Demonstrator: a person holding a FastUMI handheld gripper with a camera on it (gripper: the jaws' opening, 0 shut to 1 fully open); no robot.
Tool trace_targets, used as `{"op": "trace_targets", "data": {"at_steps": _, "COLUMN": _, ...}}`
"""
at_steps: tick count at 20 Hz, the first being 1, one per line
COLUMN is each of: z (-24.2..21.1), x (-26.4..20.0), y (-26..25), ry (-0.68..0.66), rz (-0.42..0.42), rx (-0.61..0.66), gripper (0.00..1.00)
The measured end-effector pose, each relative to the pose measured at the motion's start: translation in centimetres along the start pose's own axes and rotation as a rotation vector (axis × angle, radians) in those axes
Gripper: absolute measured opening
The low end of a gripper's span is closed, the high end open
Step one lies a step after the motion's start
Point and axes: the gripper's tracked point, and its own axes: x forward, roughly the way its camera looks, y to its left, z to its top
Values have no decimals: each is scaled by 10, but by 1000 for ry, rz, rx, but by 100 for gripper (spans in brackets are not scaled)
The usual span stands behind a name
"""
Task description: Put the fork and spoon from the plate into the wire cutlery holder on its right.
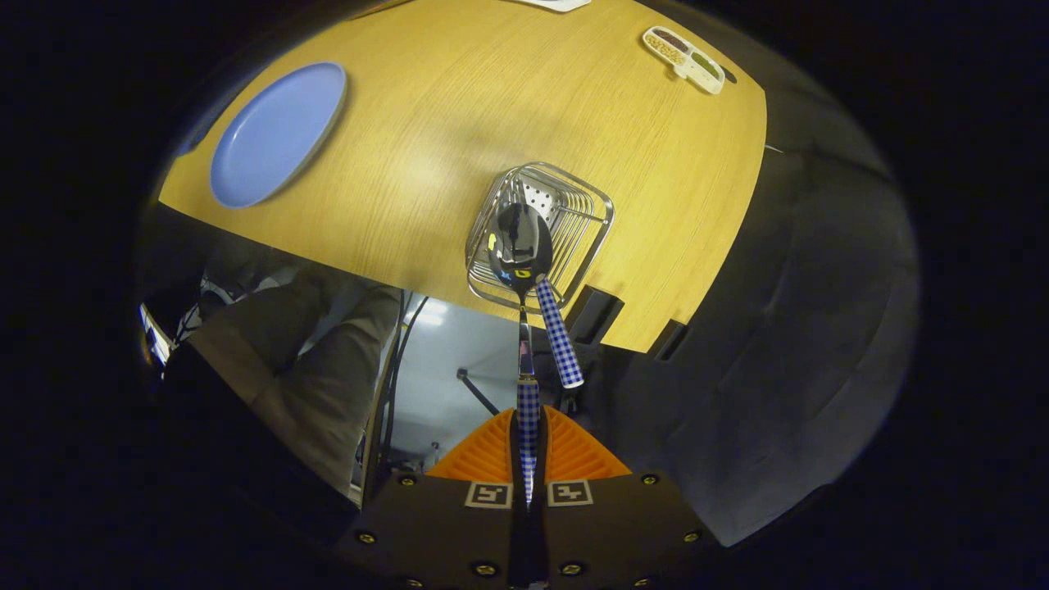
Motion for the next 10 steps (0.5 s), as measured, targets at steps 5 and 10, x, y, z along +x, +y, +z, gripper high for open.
{"op": "trace_targets", "data": {"at_steps": 5, "z": 13, "x": 0, "y": -11, "ry": 64, "rz": -33, "rx": -30, "gripper": 1}}
{"op": "trace_targets", "data": {"at_steps": 10, "z": 17, "x": 14, "y": -4, "ry": 149, "rz": 13, "rx": -36, "gripper": 1}}
